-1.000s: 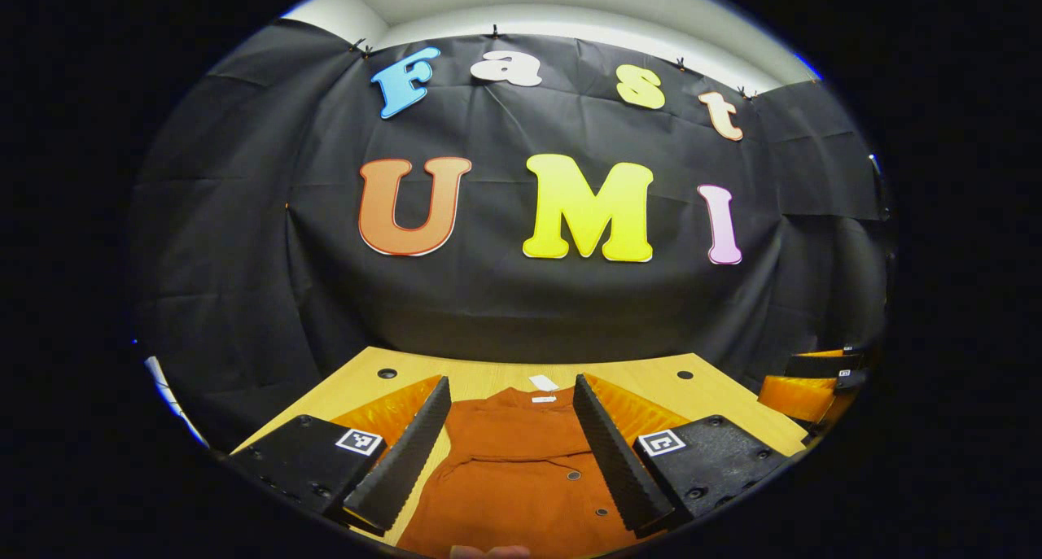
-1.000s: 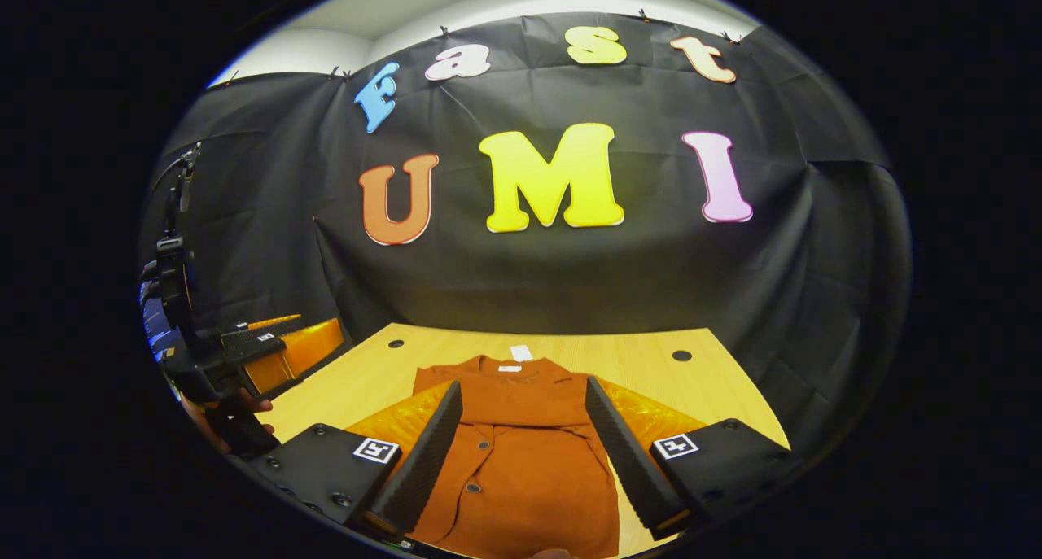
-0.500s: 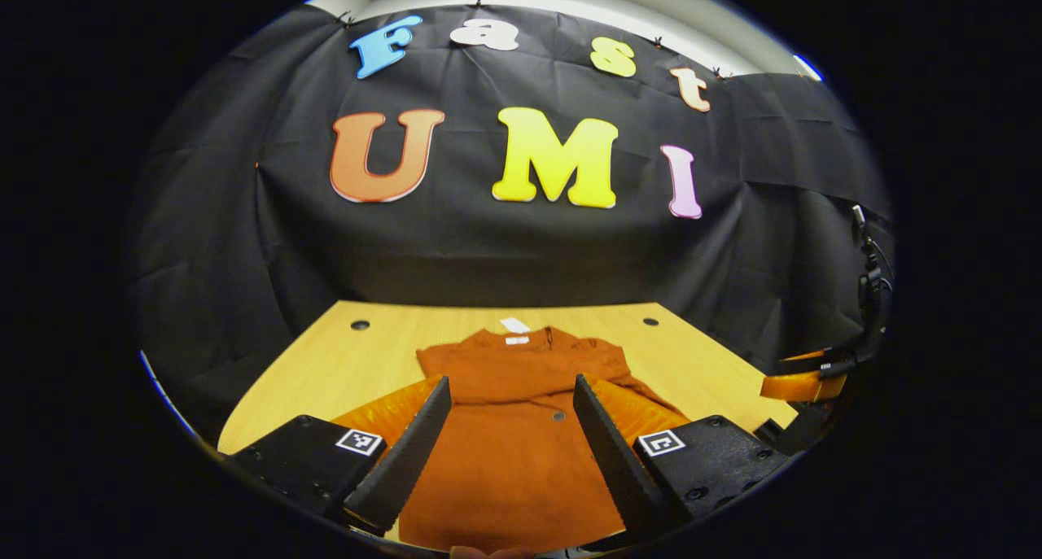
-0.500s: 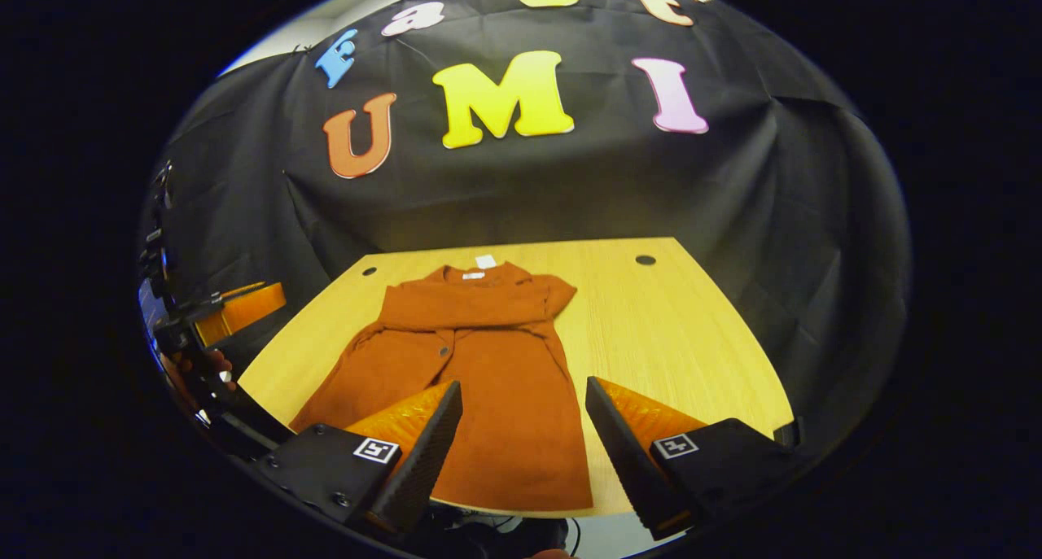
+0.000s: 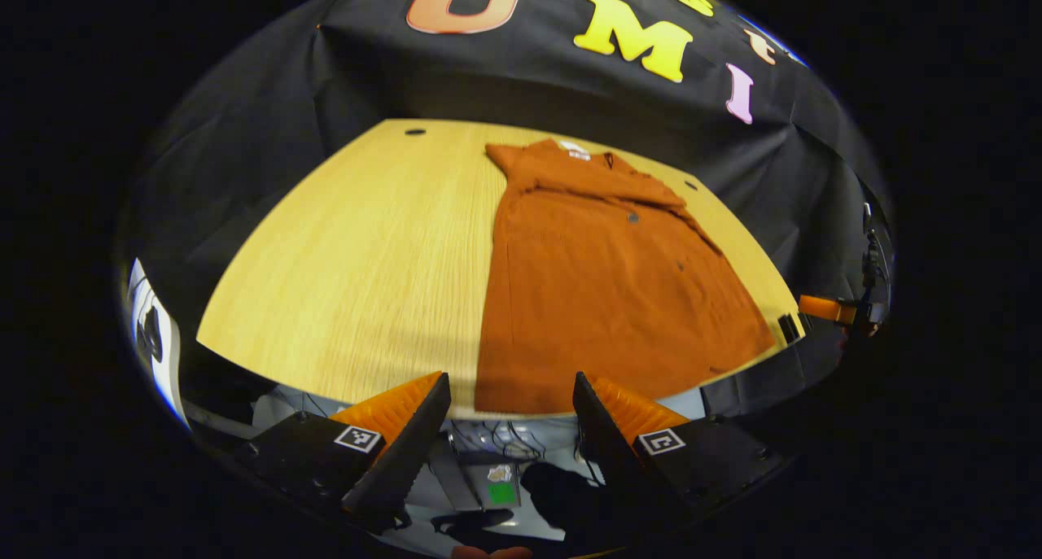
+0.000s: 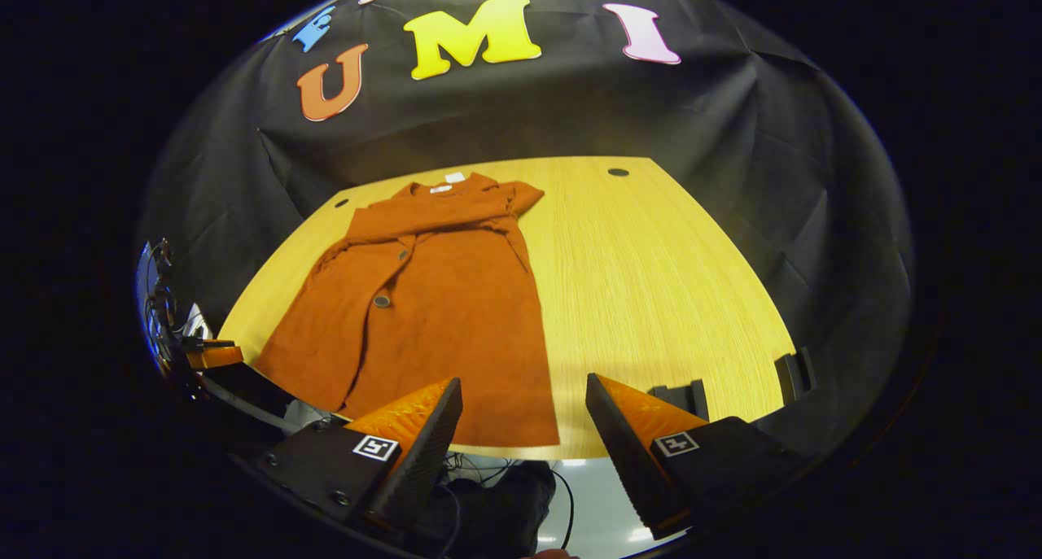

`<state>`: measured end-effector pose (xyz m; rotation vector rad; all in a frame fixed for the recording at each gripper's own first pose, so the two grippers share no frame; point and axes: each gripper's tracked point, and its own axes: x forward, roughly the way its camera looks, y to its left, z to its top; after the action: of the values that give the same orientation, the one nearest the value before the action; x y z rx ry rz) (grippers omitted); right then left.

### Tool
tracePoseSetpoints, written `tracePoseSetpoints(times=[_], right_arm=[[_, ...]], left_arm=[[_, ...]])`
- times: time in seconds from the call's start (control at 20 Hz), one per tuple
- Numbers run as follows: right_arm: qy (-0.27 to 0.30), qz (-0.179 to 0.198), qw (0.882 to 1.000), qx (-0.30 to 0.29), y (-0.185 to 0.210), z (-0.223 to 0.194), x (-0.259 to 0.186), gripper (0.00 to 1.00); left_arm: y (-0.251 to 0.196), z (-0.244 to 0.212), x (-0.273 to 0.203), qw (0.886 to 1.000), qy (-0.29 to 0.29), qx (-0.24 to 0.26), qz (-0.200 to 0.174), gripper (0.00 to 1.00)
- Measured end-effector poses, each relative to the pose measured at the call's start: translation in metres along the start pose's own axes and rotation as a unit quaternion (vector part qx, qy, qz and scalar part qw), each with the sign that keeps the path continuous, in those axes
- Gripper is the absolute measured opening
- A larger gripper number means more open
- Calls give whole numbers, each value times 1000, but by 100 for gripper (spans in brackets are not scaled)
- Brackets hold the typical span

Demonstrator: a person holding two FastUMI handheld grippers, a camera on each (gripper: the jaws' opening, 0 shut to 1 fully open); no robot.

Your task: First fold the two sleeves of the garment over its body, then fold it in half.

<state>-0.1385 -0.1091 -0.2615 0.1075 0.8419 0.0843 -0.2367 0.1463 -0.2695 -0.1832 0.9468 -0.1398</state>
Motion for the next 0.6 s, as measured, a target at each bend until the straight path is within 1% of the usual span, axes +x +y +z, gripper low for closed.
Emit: tracePoseSetpoints(times=[0.1,0.15,0.3,0.45,0.6], right_arm=[[20,-10,1000,9,-8,-16,6,94],[29,-14,999,13,-14,-26,3,98],[31,-19,999,7,-13,-29,1,98],[26,-17,1000,1,-9,-28,-2,98],[24,-13,1000,-3,-3,-23,2,98]], left_arm=[[7,-19,13,999,38,-26,-6,100],[5,-20,18,998,45,-41,-11,99],[-4,-10,26,997,36,-63,-24,99],[-5,-9,26,997,34,-62,-23,99],[-10,6,25,998,17,-59,-29,99]])
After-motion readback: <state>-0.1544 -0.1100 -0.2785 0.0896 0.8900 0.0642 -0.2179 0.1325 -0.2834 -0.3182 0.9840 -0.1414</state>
